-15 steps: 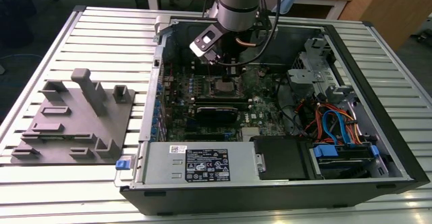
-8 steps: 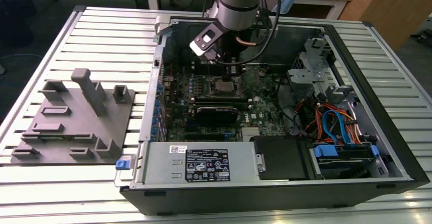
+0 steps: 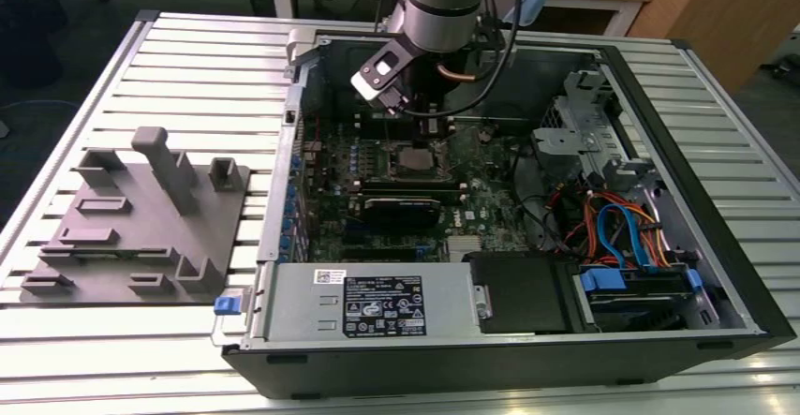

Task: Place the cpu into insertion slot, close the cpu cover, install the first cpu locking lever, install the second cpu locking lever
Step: 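Close the cpu cover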

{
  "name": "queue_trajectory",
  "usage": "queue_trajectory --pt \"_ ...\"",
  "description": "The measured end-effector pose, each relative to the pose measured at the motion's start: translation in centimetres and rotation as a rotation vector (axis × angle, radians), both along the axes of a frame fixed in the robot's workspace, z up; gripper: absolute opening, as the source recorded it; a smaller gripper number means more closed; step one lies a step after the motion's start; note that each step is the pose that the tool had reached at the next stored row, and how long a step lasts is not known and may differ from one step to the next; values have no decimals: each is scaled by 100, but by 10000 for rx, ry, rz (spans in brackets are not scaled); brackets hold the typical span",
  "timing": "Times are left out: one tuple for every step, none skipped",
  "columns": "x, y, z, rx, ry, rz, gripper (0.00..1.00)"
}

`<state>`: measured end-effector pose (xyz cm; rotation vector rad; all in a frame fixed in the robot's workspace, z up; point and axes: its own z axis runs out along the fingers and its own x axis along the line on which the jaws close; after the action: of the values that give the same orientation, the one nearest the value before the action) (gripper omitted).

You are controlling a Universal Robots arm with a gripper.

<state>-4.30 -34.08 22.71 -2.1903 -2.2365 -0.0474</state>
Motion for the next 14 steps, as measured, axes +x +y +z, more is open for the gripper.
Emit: queue_trajectory --pt "0 0 5 0 0 0 10" --pt "0 0 11 0 0 0 10" --pt "0 0 16 0 0 0 10" --pt "0 0 20 0 0 0 10" --pt "0 1 19 3 -1 0 10" --pt "0 0 21 -2 0 0 10" --pt "0 0 25 -4 0 1 10" --pt "0 0 25 -4 0 1 10" --pt "0 0 25 -4 0 1 10" --pt "0 0 25 -5 0 0 10" --pt "0 0 28 -6 2 0 10" --pt "0 0 31 -8 3 0 10" --pt "0 -1 35 -8 2 0 10" --pt "0 0 40 -5 0 0 10"
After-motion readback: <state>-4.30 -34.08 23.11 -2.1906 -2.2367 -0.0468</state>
